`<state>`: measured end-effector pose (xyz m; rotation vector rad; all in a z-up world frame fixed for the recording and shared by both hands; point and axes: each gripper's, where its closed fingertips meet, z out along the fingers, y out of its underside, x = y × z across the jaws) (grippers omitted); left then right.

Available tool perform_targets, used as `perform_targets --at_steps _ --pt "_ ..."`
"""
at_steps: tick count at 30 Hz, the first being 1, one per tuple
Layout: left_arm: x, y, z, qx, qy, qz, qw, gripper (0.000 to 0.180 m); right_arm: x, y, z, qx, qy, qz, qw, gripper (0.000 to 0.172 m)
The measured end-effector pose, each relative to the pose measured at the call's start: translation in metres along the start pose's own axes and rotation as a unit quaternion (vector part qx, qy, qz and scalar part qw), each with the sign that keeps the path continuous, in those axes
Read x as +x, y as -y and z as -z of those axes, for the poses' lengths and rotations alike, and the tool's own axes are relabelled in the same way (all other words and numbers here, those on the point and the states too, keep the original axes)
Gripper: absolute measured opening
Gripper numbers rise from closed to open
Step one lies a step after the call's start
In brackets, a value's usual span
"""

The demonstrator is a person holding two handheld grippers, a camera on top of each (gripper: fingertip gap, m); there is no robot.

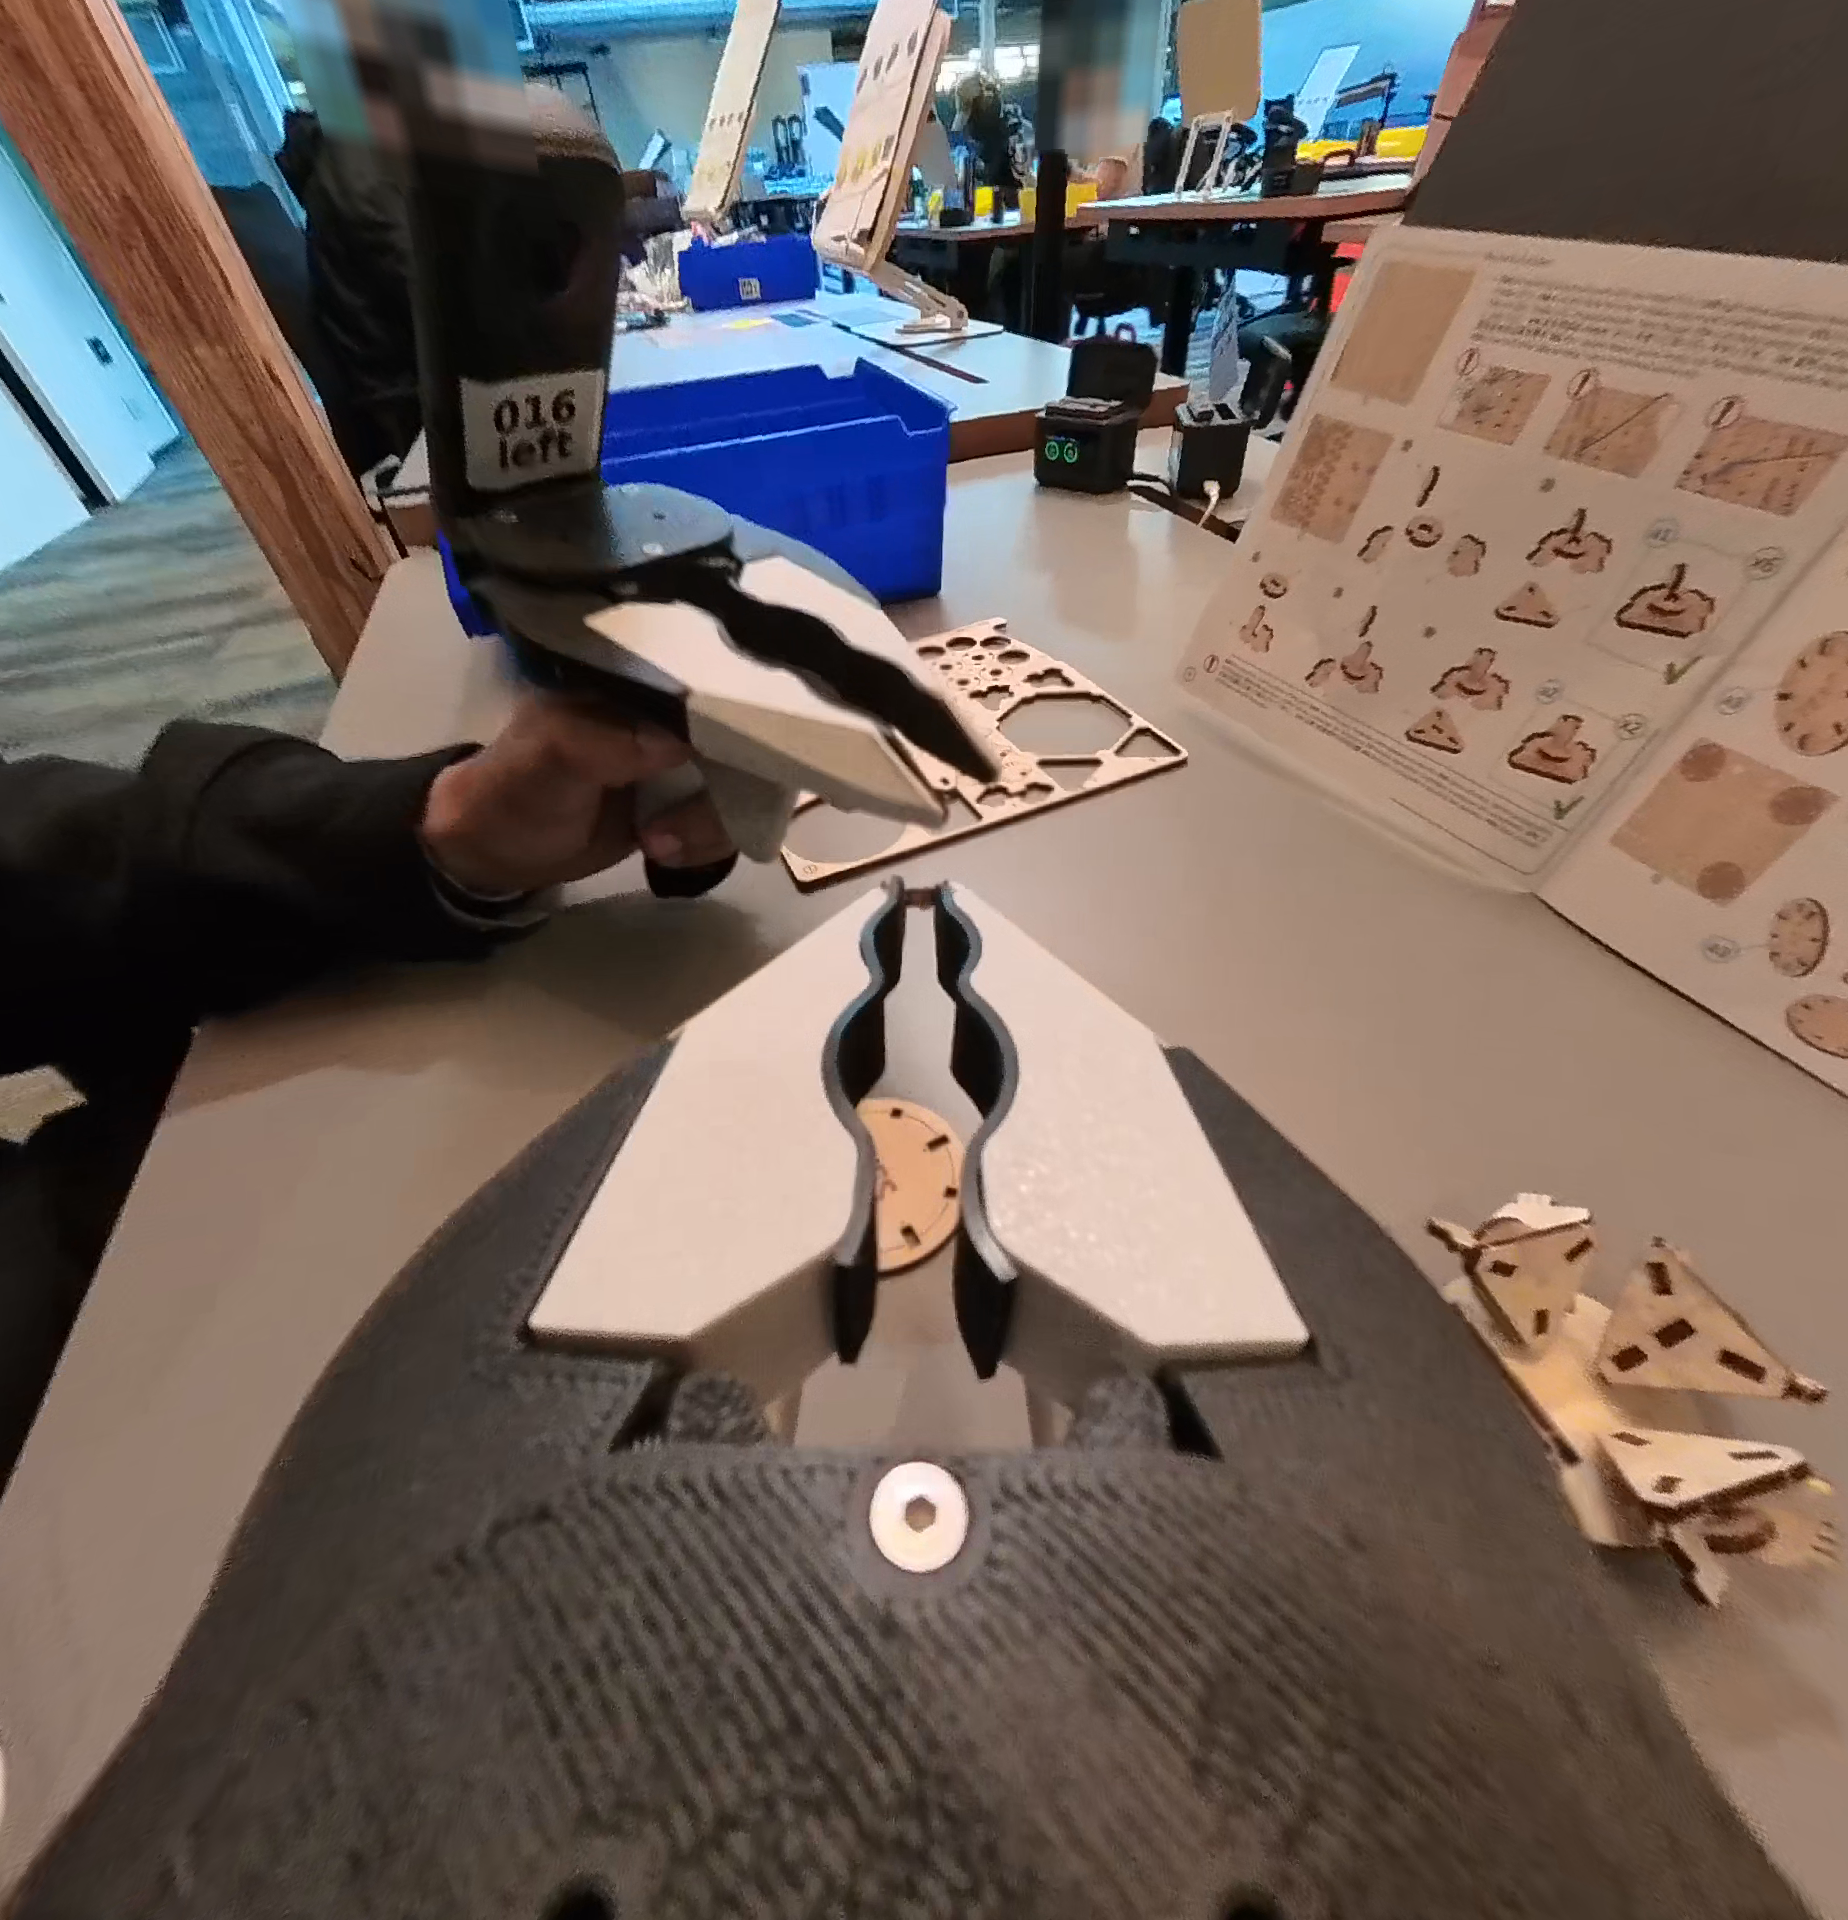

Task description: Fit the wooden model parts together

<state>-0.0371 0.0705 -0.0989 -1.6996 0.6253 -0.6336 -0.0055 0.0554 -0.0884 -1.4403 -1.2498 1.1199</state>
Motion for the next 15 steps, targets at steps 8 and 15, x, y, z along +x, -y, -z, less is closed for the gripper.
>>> perform_targets --at_steps 8,15 --pt "-0.005 0.021 -0.017 -0.025 0.010 -0.117 0.993 0.016 0.013 -0.003 0.005 -0.002 -0.020 -0.013 1.000 0.003" --pt "0.003 0.006 -0.025 -0.037 -0.021 -0.117 0.992 0.017 0.017 0.004 0.011 0.013 -0.019 -0.026 0.999 0.003"
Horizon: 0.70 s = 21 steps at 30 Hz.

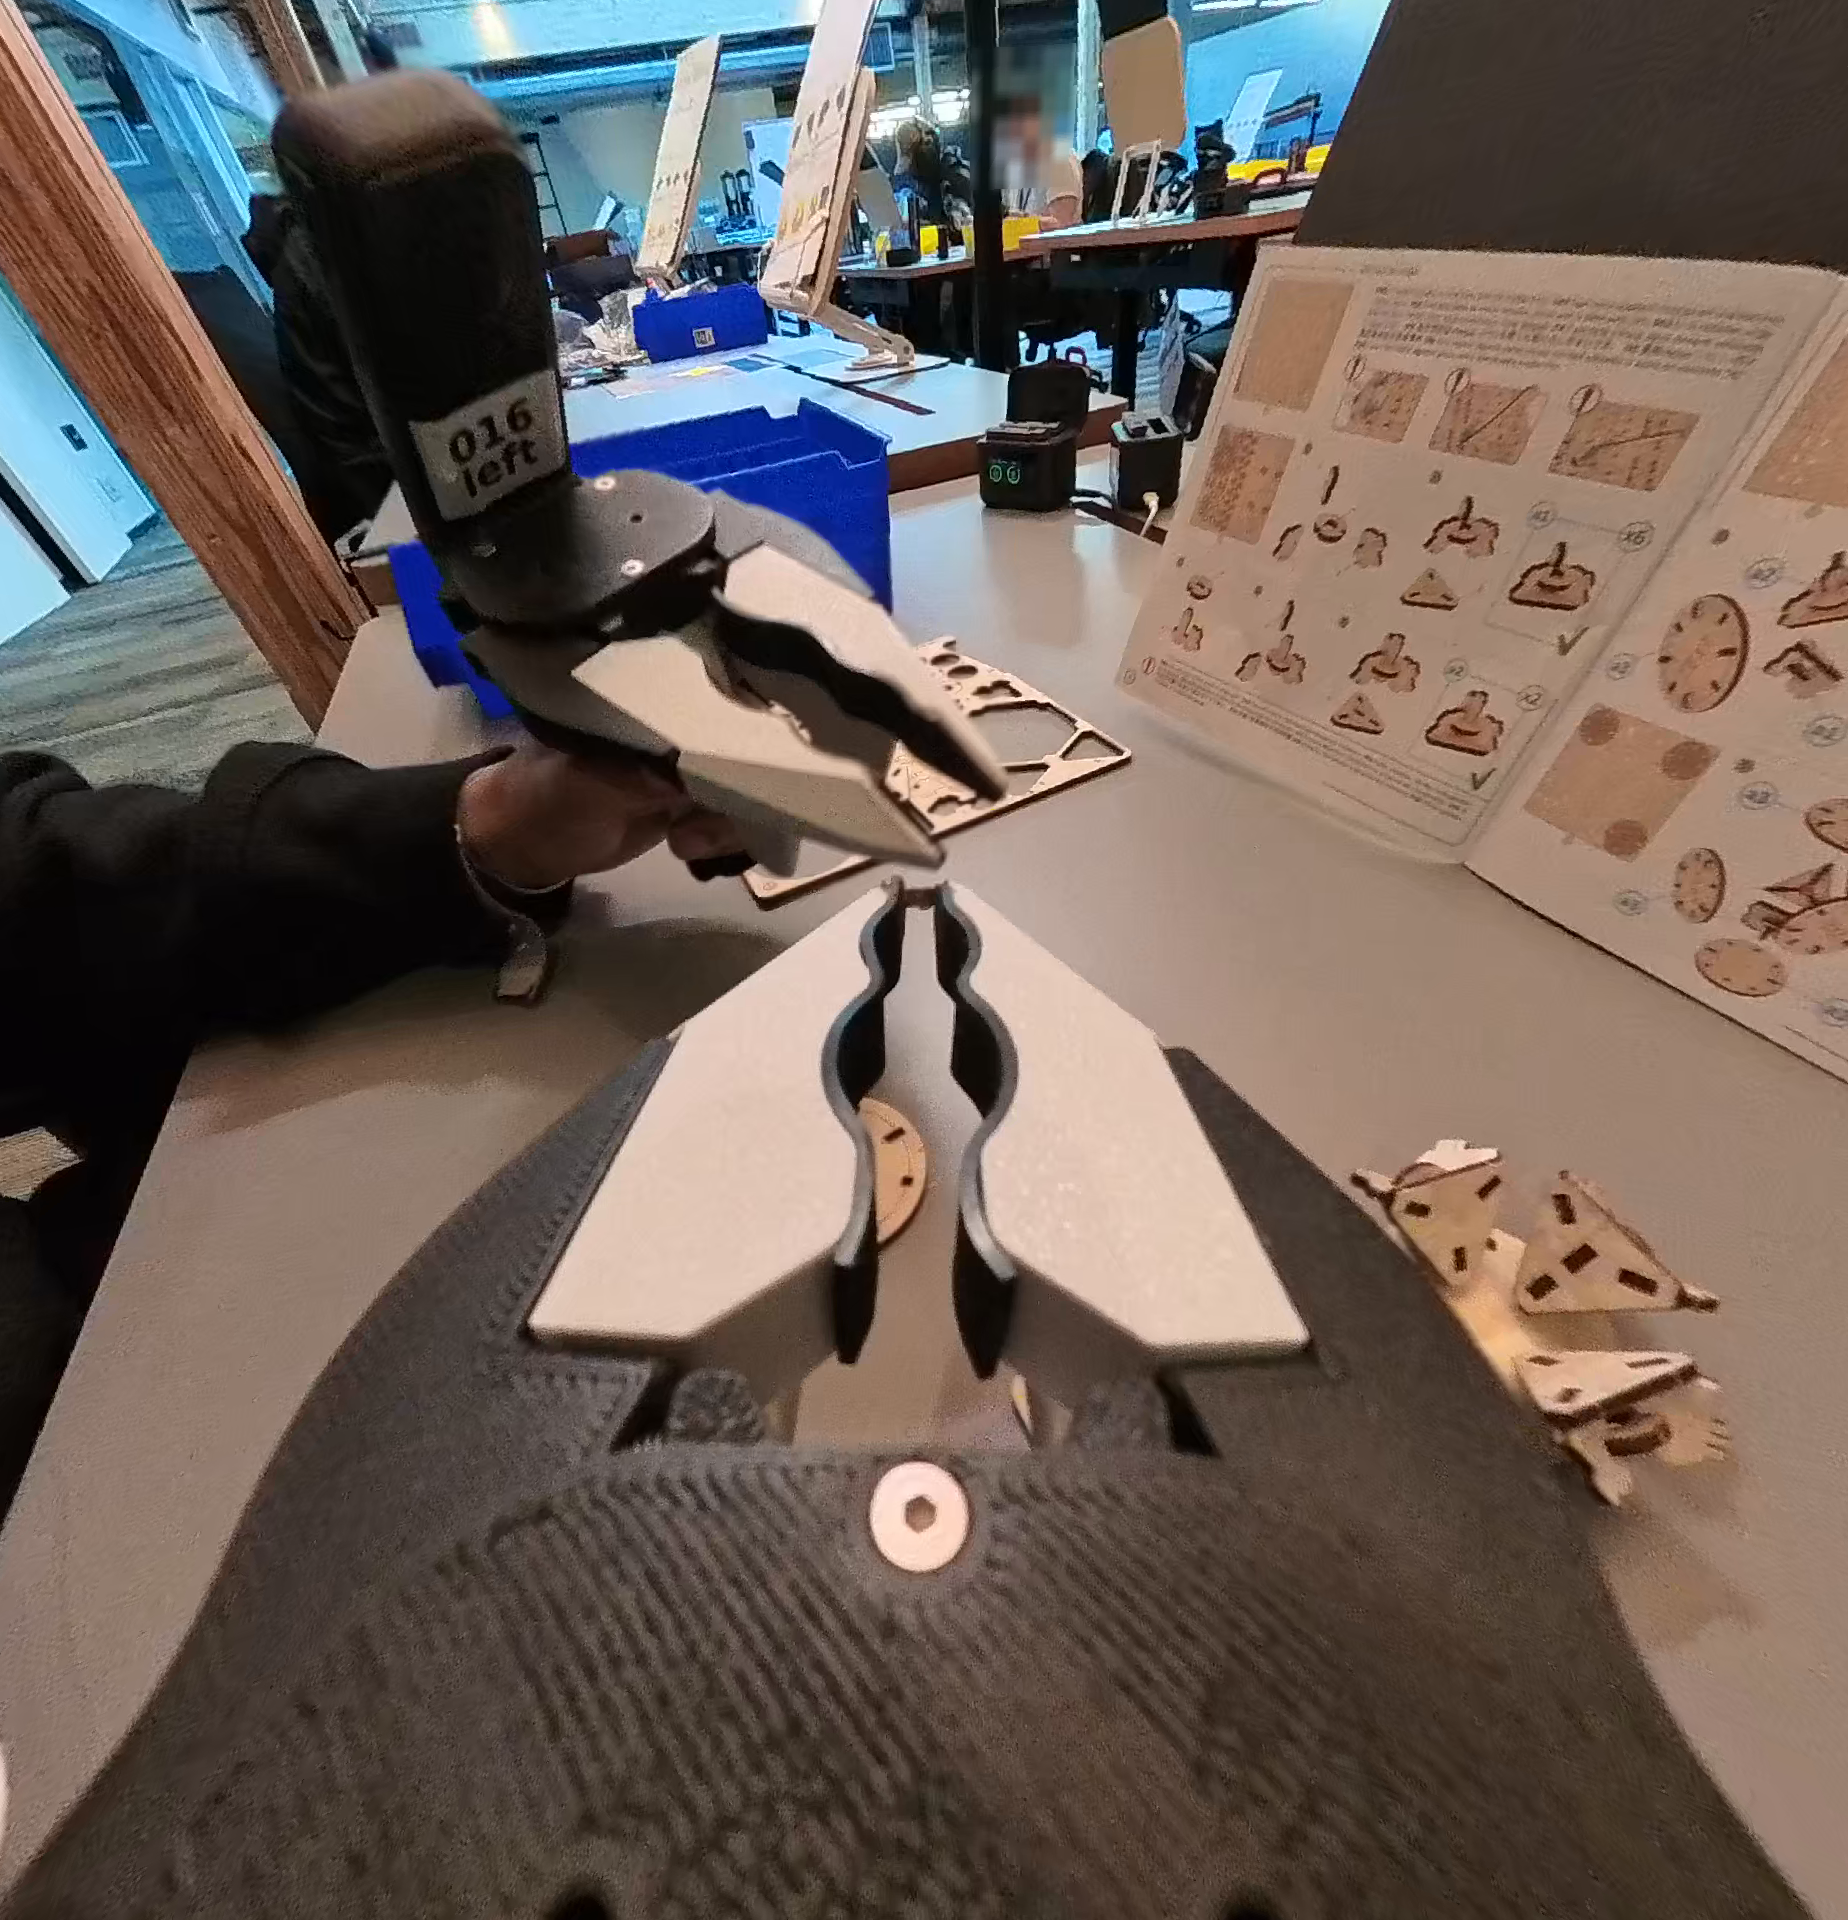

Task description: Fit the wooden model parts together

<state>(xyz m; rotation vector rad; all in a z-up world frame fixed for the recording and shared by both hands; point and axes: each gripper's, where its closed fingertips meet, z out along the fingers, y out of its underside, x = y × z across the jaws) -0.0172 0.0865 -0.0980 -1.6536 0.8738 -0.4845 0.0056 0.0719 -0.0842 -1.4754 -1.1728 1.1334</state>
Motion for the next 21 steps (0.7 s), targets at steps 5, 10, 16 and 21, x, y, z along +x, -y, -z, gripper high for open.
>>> perform_targets --at_steps 5,10,16,21 --pt "0.008 -0.004 0.004 -0.011 -0.037 0.015 0.999 0.025 0.000 0.004 0.002 0.007 0.001 0.000 1.000 0.003" --pt "0.016 0.003 0.010 0.001 -0.068 0.063 0.996 0.028 -0.005 0.003 0.000 0.005 0.008 0.008 1.000 0.004" --pt "0.019 -0.003 0.006 -0.030 -0.056 0.052 0.997 0.028 -0.008 -0.004 -0.005 0.004 0.032 -0.011 0.999 0.003" --pt "0.027 0.001 0.004 -0.025 -0.053 0.032 0.998 0.025 -0.012 0.002 -0.002 0.035 0.071 -0.053 0.995 0.003"
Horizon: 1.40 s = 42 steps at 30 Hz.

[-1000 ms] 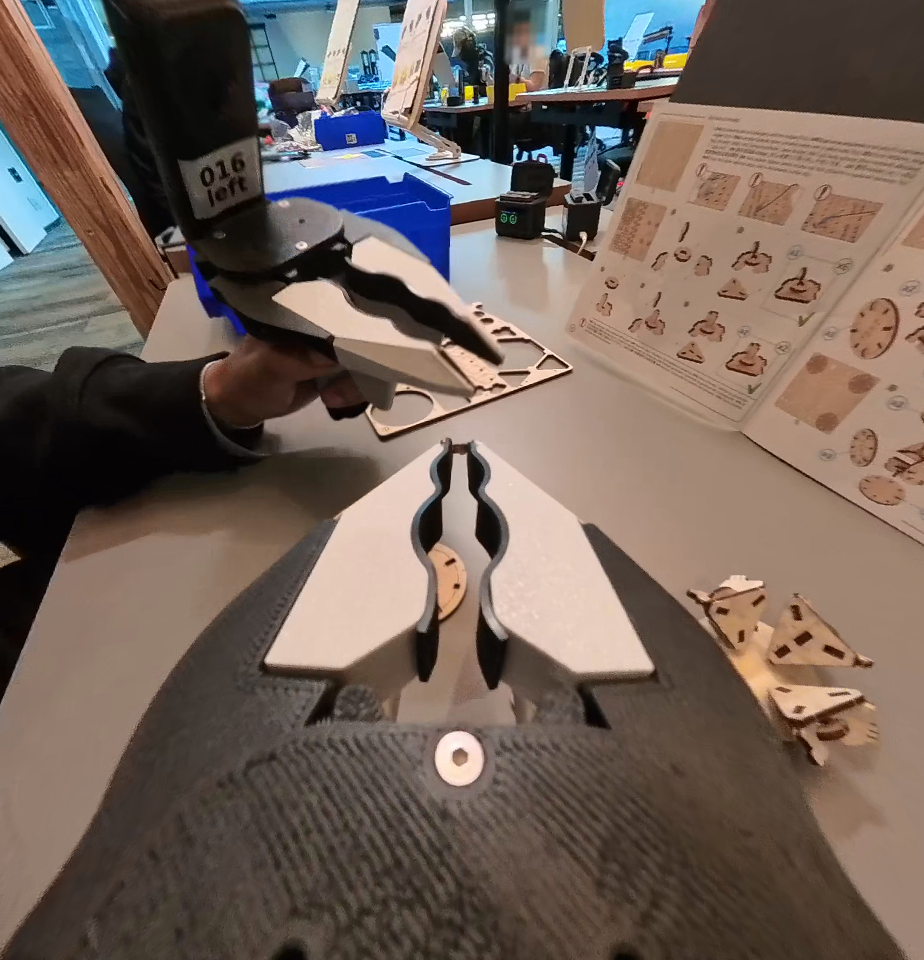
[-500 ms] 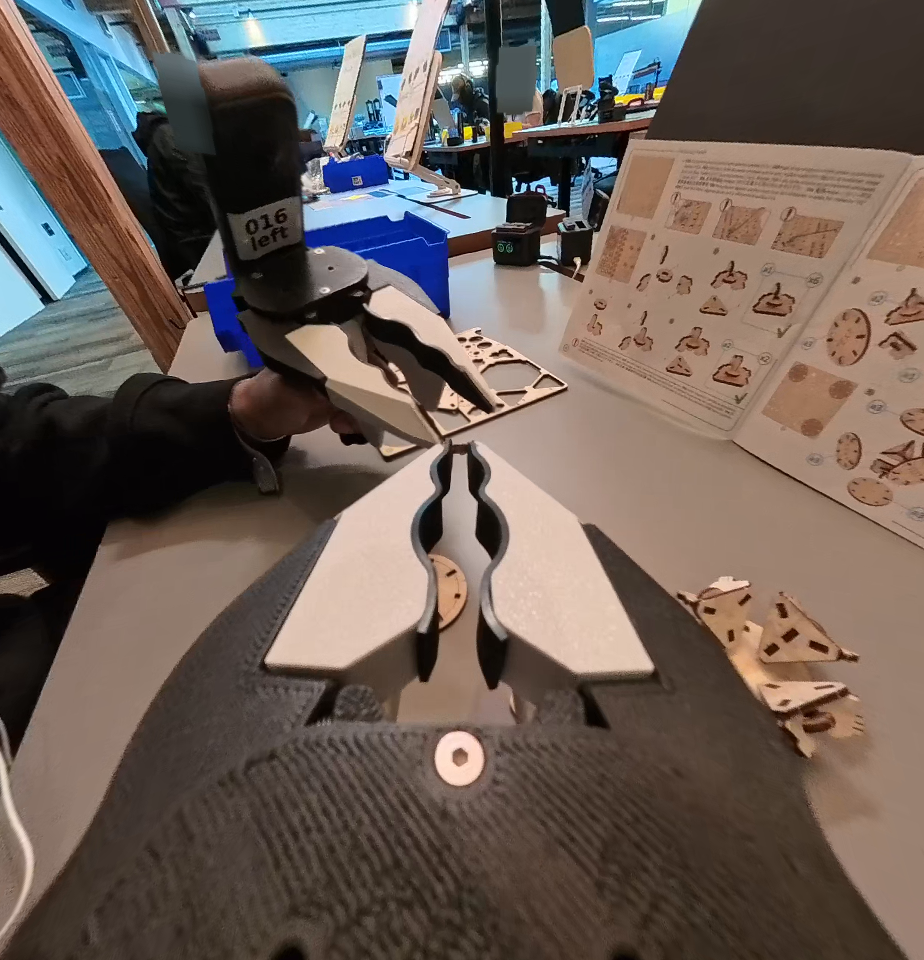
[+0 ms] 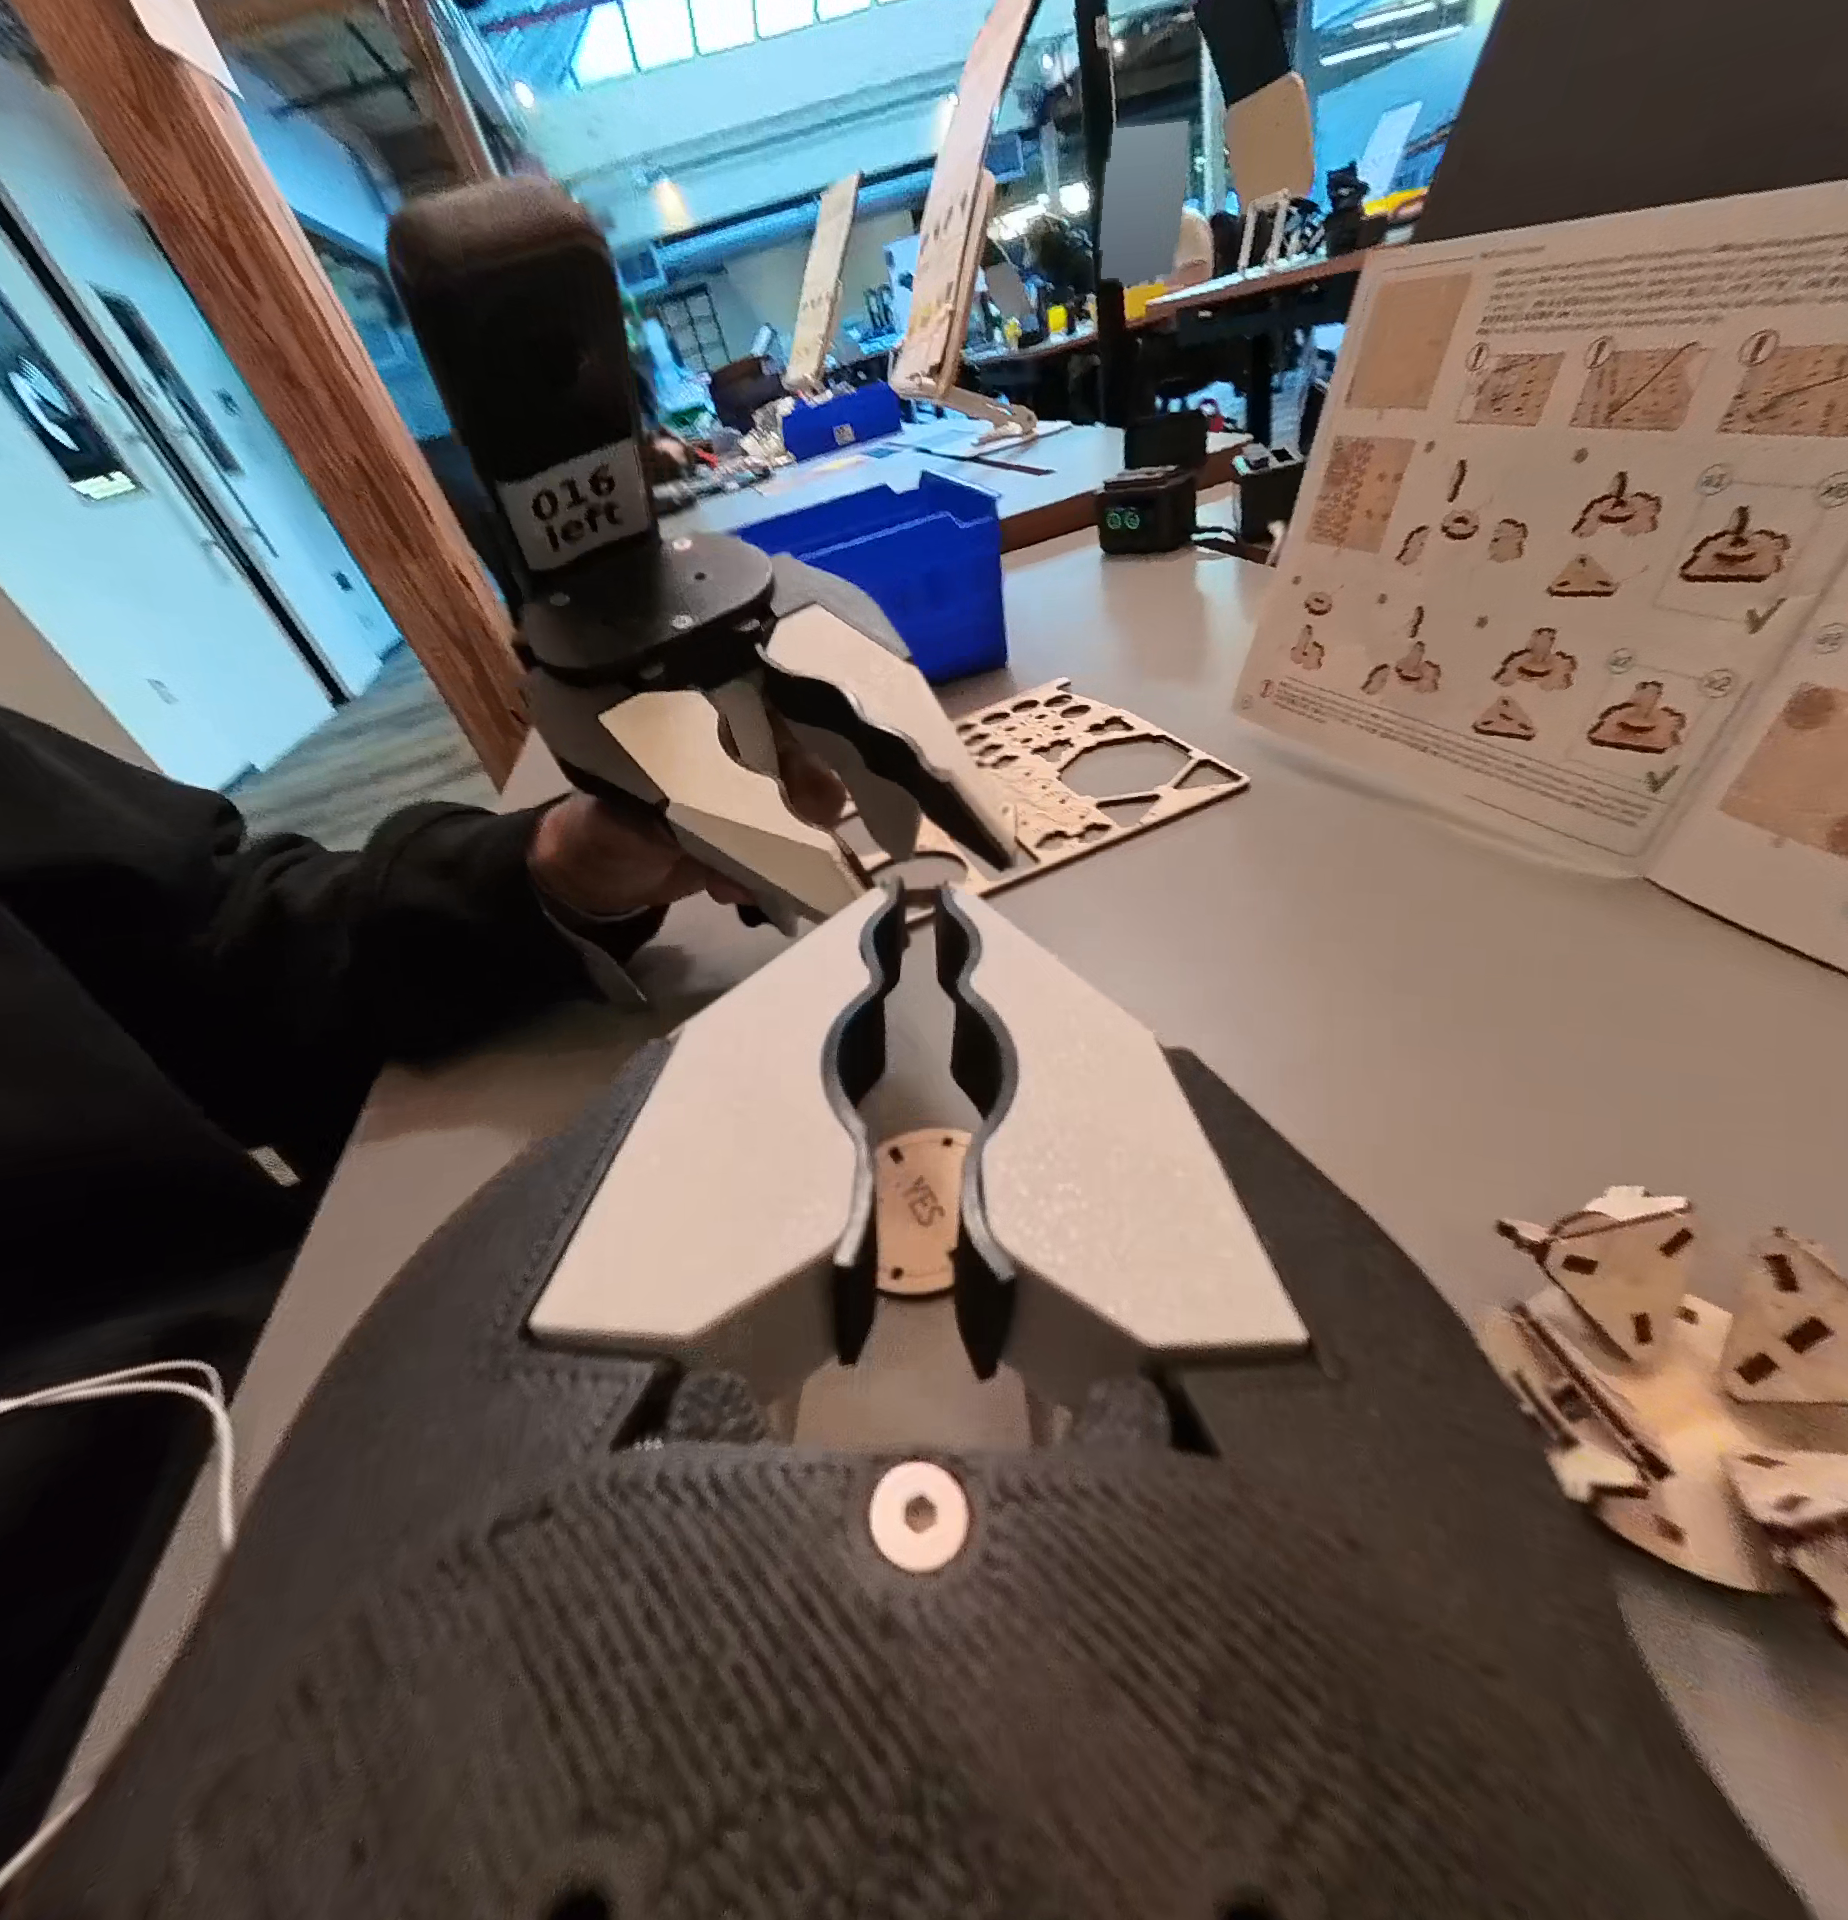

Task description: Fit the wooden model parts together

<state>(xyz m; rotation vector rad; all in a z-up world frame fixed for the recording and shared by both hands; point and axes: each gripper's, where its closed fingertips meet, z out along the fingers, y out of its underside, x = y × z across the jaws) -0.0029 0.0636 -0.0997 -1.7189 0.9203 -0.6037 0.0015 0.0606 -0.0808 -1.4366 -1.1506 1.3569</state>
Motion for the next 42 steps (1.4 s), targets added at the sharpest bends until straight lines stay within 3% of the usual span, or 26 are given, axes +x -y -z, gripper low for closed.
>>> perform_targets --at_steps 13,27,30,35,39,42 --pt "0.018 0.021 0.005 0.042 0.026 -0.088 0.995 0.013 -0.009 0.008 0.003 0.050 0.095 -0.119 0.987 0.003" --pt "0.021 0.022 0.004 0.040 0.044 -0.119 0.991 0.001 -0.015 0.007 -0.001 0.046 0.117 -0.133 0.983 0.005" --pt "0.020 0.024 0.005 0.054 0.035 -0.090 0.994 0.000 -0.013 0.012 0.000 0.062 0.111 -0.137 0.982 0.018" --pt "0.023 0.037 0.012 0.121 -0.043 0.037 0.991 0.000 -0.016 0.027 0.010 0.101 0.116 -0.119 0.981 0.017" --pt "0.027 0.052 0.024 0.194 -0.163 0.184 0.950 0.000 -0.027 0.034 0.013 0.111 0.129 -0.080 0.982 0.012" --pt "0.030 0.059 0.031 0.223 -0.240 0.254 0.910 0.000 -0.036 0.036 0.013 0.114 0.136 -0.045 0.983 0.011"
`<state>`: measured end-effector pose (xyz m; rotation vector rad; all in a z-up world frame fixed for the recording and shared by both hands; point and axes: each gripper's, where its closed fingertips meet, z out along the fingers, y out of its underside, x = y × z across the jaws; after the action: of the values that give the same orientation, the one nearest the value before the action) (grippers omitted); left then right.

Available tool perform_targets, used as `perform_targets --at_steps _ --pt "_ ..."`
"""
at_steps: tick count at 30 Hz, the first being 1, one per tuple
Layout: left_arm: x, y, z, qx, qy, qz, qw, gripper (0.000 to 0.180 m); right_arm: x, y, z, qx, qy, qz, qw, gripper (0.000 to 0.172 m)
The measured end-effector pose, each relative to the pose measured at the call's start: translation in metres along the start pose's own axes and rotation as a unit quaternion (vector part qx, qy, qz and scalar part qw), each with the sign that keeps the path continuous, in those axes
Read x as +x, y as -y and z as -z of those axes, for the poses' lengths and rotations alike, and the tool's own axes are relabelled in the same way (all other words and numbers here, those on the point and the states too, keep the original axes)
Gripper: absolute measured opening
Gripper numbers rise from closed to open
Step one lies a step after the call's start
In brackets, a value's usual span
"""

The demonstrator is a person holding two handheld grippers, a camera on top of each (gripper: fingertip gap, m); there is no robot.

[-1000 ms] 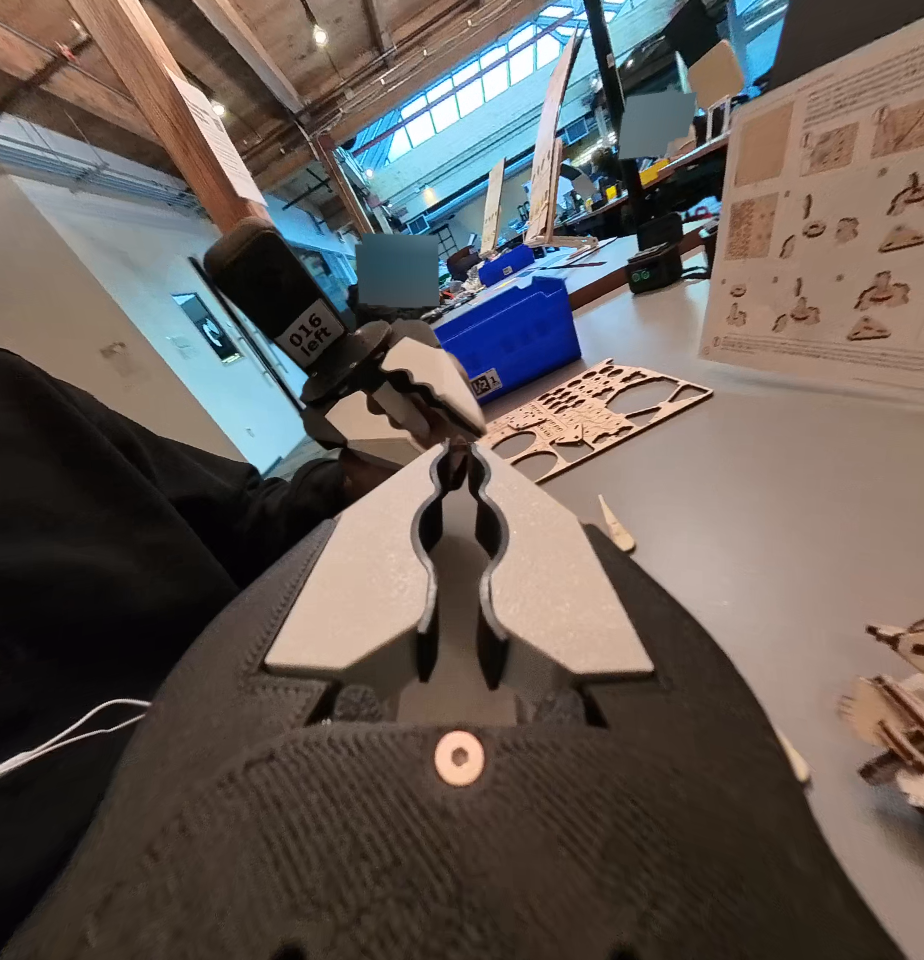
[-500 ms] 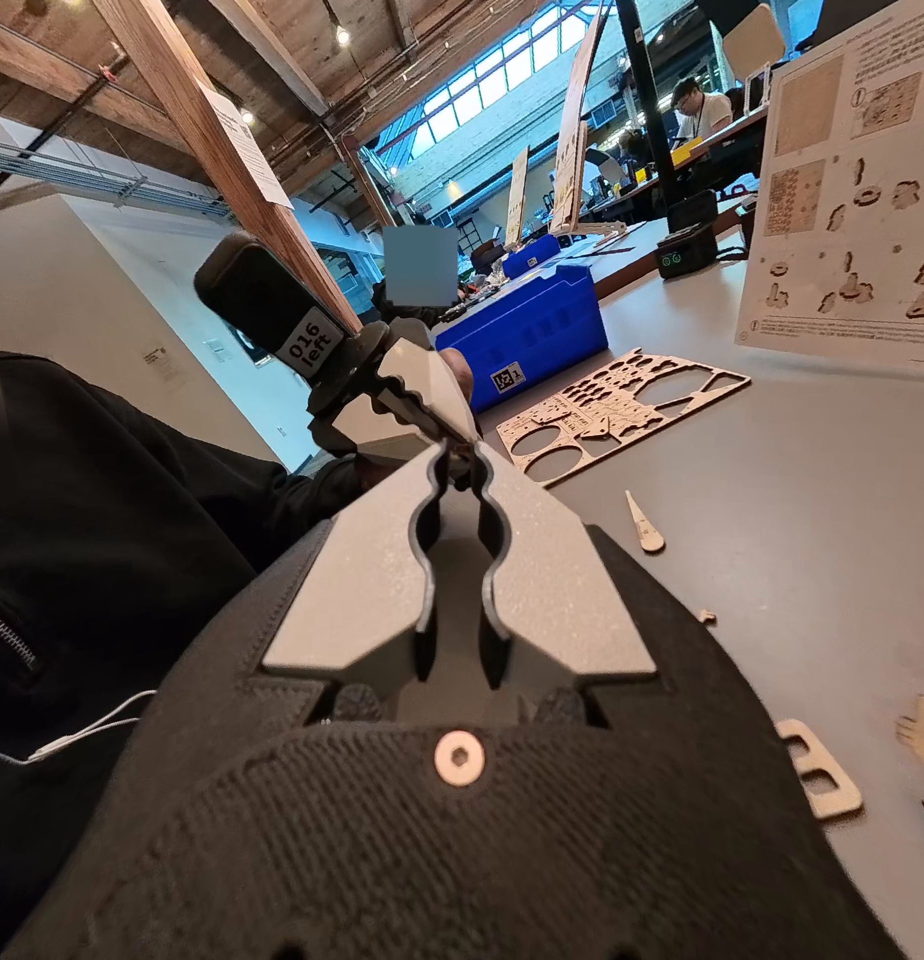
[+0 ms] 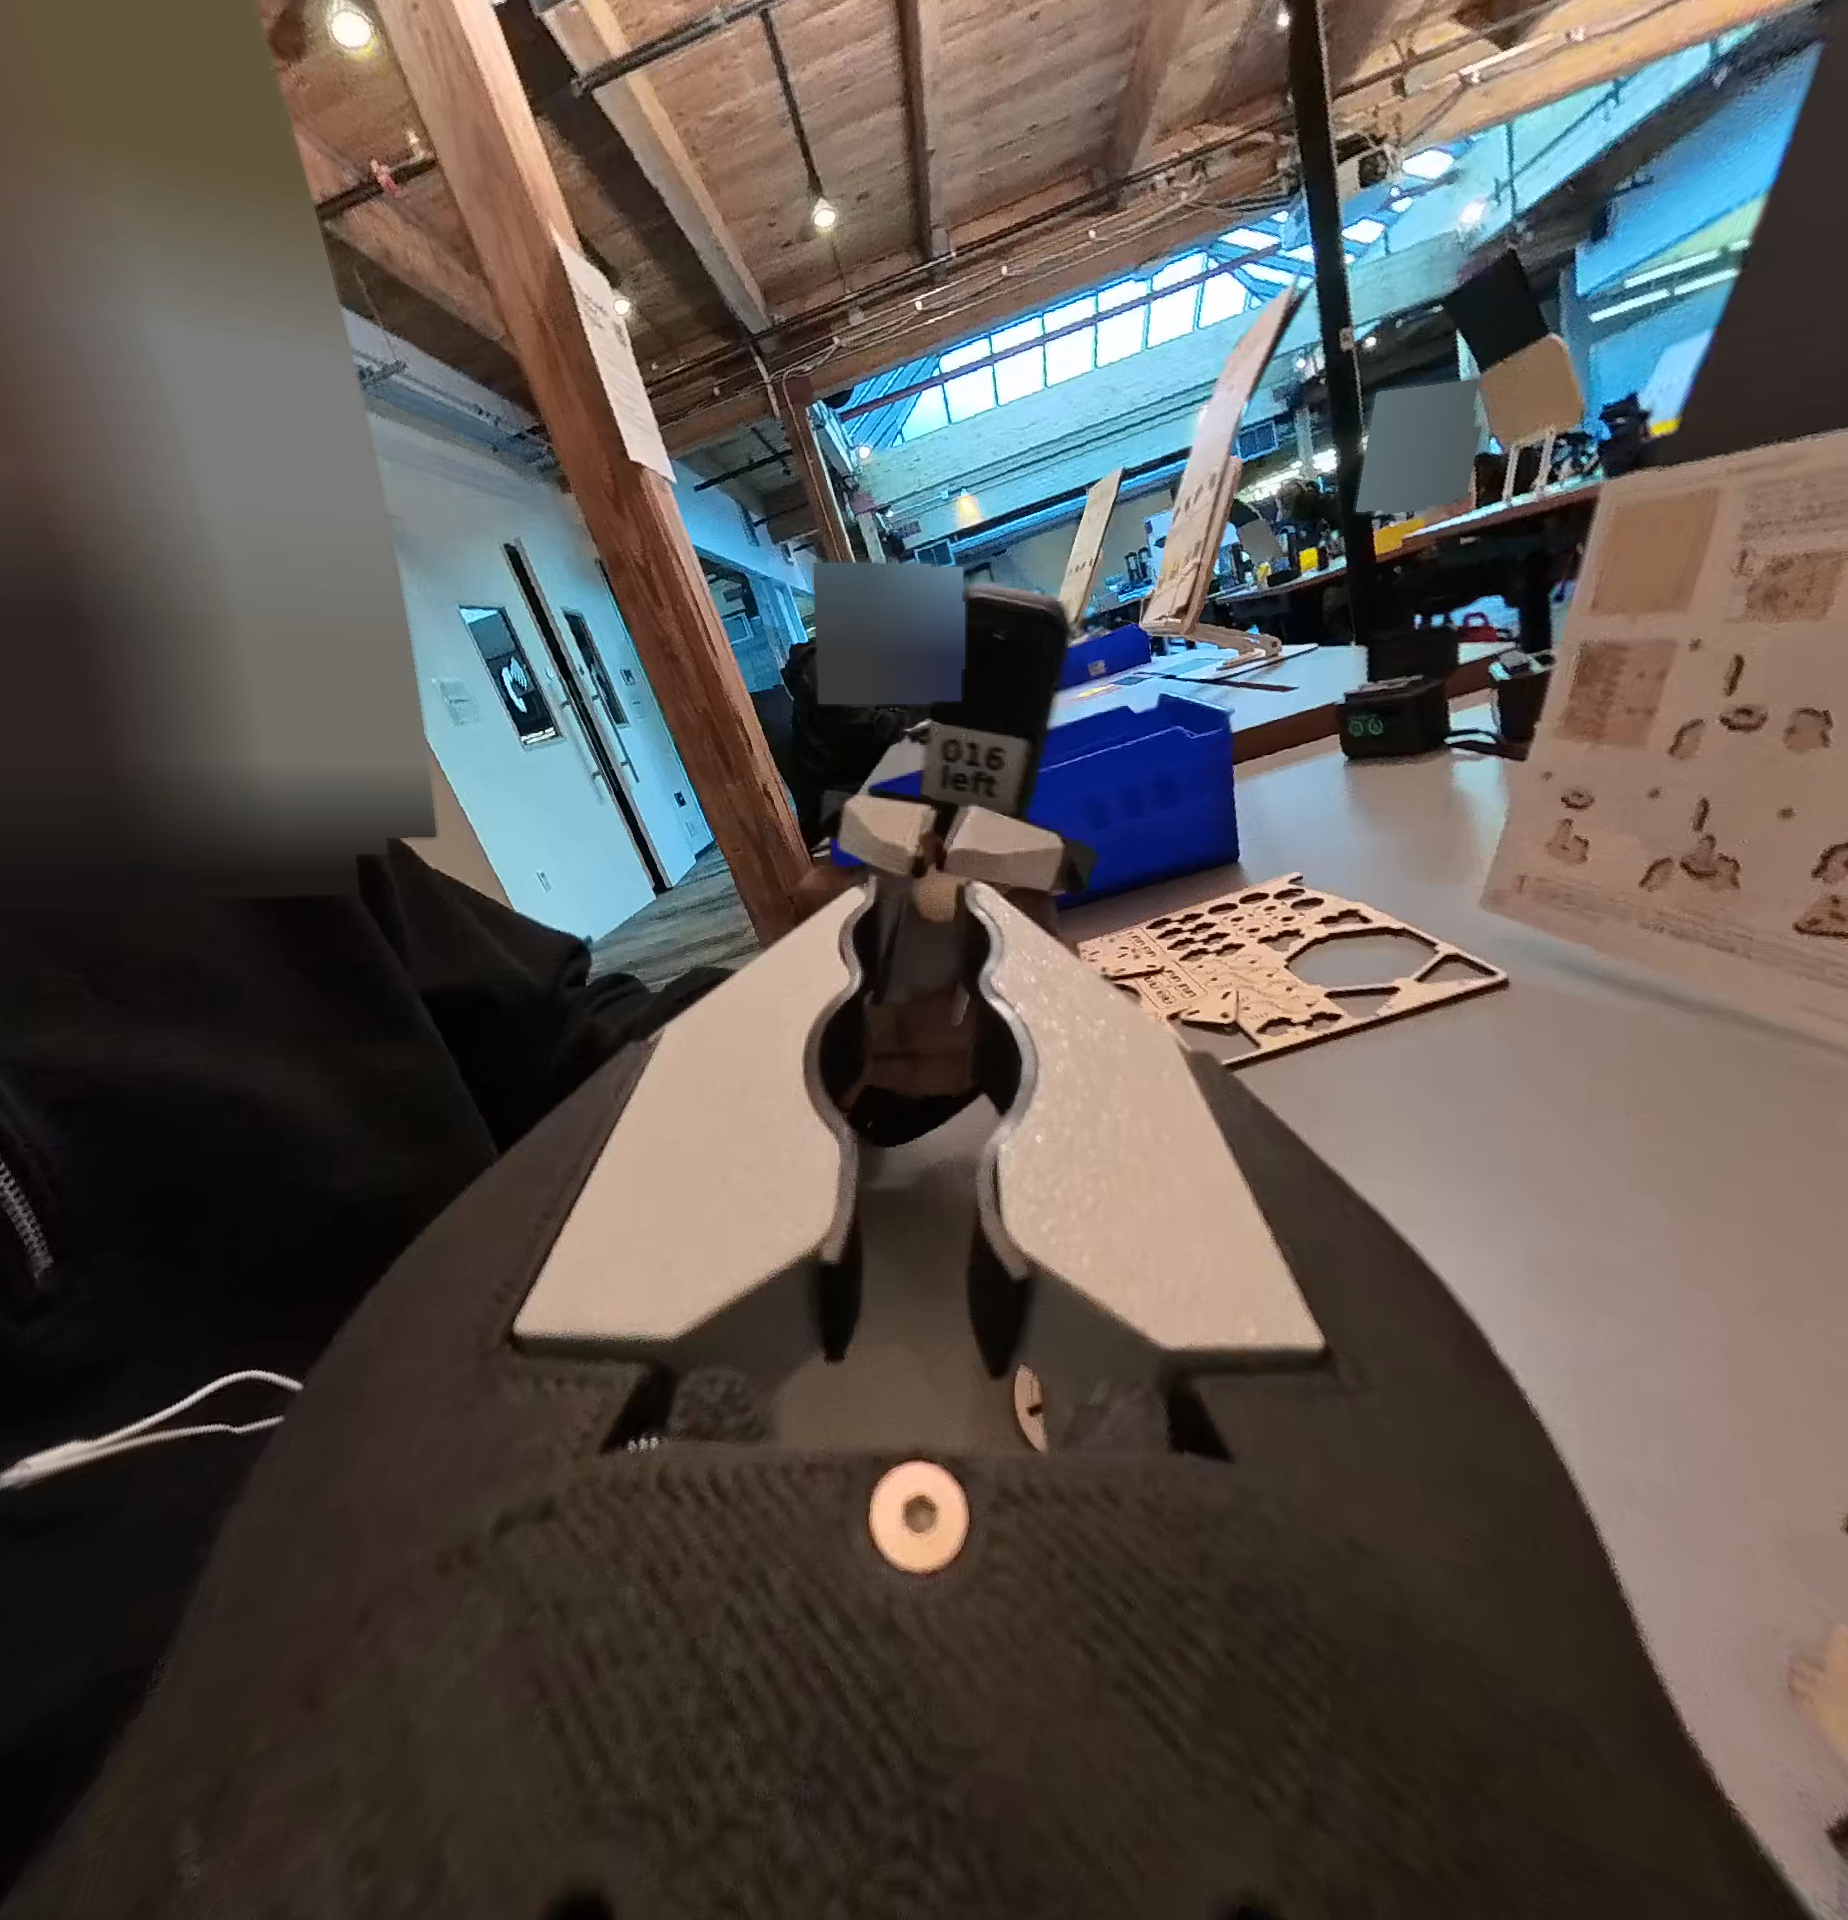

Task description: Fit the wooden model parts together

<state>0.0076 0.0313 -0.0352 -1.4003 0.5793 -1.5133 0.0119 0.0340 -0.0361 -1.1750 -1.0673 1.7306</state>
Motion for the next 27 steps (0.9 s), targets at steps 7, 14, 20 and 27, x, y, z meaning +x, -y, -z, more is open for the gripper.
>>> perform_targets --at_steps 7,14,20,27 --pt "0.017 -0.008 -0.007 -0.002 -0.097 0.087 0.991 0.000 -0.012 0.003 -0.002 0.006 0.019 0.032 0.999 0.010" --pt "0.021 -0.010 -0.009 -0.005 -0.117 0.106 0.987 0.000 -0.020 0.001 -0.004 0.001 0.038 0.040 0.998 0.004" --pt "0.021 -0.012 -0.010 -0.007 -0.121 0.112 0.986 0.000 -0.021 0.001 -0.004 -0.001 0.039 0.042 0.998 0.000" --pt "0.003 -0.013 -0.009 -0.014 -0.046 0.088 0.995 0.012 -0.016 0.006 0.000 0.001 0.012 0.065 0.998 0.000"
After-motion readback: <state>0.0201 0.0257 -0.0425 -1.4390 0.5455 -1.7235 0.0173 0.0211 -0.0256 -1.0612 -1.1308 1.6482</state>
